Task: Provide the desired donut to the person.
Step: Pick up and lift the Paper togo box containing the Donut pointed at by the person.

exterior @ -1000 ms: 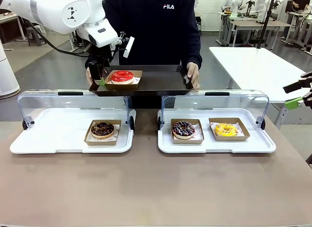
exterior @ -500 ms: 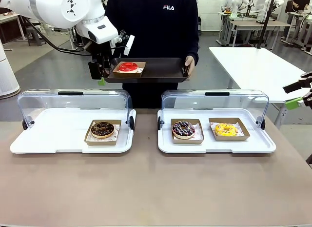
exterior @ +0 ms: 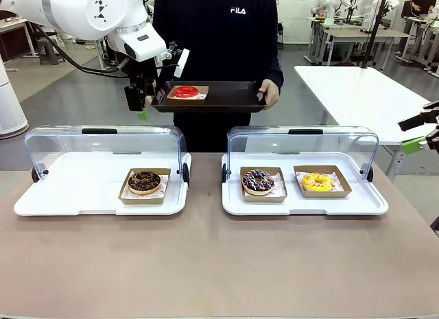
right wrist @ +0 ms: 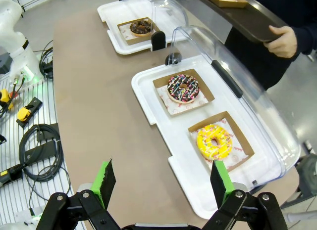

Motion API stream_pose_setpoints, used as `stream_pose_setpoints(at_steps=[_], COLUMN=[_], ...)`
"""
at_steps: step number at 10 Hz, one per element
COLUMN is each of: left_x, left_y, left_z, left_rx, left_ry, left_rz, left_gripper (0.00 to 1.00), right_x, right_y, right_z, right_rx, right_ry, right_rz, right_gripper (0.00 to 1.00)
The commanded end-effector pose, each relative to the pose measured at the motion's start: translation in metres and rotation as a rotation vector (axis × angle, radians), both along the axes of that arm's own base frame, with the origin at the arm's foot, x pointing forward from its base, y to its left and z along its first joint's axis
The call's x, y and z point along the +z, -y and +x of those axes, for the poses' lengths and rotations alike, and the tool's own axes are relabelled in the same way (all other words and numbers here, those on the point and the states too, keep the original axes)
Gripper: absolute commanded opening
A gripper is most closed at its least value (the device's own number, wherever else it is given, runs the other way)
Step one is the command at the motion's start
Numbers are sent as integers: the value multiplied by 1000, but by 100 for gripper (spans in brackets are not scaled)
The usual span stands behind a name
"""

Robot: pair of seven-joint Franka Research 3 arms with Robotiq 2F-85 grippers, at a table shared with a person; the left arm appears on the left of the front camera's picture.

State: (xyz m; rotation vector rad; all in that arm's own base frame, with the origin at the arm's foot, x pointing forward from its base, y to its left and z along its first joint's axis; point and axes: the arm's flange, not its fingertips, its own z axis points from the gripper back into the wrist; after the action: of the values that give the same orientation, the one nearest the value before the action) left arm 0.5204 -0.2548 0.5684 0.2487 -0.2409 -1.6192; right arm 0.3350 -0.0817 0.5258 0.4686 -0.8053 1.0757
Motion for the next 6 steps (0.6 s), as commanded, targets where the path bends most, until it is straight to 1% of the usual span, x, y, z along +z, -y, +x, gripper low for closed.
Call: stream_pose_setpoints(at_steps=[1,4,5,6], left_x=[1,1,0,30], left_y=[-1,-1,0,-16], left_z=[2,2,0,-10], left_rx=[1,1,0,22], left_ry=[16,16,0,-50], left_rz=[6,6,0,-27], left_gripper=[100,100,100,100], right_x=[0,0,0,0], right_y=[0,0,0,0], right_z=[2,2,2,2], right_rx=[12,12,12,12], right_ry=[16,16,16,16], right_rz=[21,21,21,21], right_gripper=[100,100,100,100])
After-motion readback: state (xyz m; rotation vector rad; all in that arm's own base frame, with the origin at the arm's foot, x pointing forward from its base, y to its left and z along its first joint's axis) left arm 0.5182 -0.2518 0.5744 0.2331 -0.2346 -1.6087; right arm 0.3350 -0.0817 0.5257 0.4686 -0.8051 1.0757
